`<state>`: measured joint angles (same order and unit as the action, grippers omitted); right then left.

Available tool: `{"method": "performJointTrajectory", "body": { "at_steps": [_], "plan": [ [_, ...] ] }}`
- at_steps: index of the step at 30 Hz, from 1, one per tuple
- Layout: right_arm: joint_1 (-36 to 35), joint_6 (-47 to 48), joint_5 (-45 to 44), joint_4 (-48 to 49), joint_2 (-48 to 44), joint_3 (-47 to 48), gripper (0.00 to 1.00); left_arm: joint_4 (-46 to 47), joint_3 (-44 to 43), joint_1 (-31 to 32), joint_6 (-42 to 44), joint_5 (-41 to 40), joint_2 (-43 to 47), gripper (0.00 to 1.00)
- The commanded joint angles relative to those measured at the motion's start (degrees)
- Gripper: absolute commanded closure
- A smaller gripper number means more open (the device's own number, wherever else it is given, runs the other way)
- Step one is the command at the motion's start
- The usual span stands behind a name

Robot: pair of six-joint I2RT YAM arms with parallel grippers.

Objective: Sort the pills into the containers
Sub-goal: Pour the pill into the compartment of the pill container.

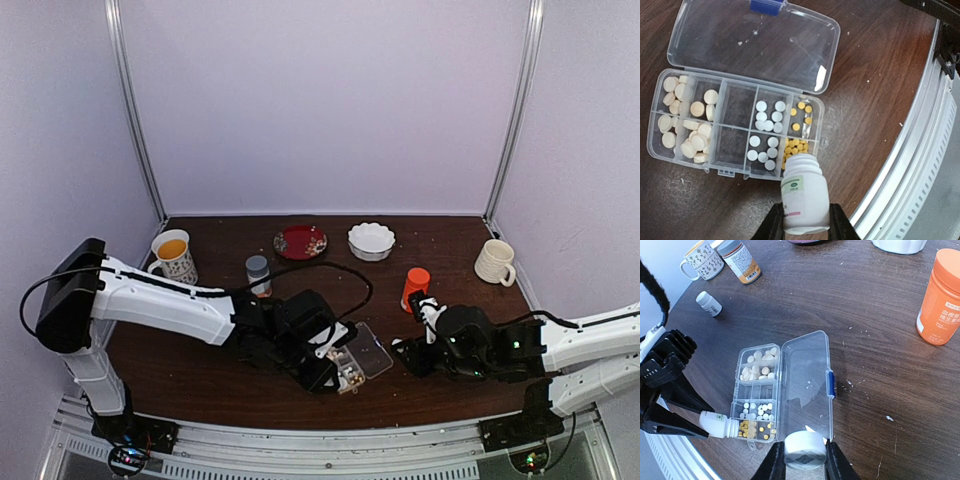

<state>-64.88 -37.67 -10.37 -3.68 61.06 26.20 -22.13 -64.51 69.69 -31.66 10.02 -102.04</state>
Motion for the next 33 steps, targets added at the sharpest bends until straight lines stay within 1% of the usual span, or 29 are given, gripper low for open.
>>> {"method": "performJointTrajectory", "body": {
  "at_steps": [1,5,10,18,24,33],
  "plan": [
    [0.23,0.05,-0.62,-0.19,-0.34,0.07,1.0,9.02,5.1,-0.17,-0.26,0.26,0.56,1.0],
    [0.23,0.12,-0.64,-0.41,-0.24,0.34,1.0,15.54,8.74,-0.21,0.46,0.26,1.93,1.0],
    [0.25,0.15,-0.7,-0.72,-0.24,0.59,1.0,21.08,12.29,-0.17,1.47,0.78,2.97,1.0],
    [0.28,0.05,-0.57,-0.64,-0.13,0.58,1.0,34.09,18.74,-0.02,2.13,1.89,4.48,1.0],
    [0.27,0.16,-0.53,-0.67,0.09,0.91,1.0,38.01,20.57,-0.04,2.62,2.63,4.88,1.0],
    [0.27,0.49,-0.5,-0.94,0.51,1.55,1.0,44.25,24.06,0.0,3.62,1.71,8.68,1.0]
  ]
}}
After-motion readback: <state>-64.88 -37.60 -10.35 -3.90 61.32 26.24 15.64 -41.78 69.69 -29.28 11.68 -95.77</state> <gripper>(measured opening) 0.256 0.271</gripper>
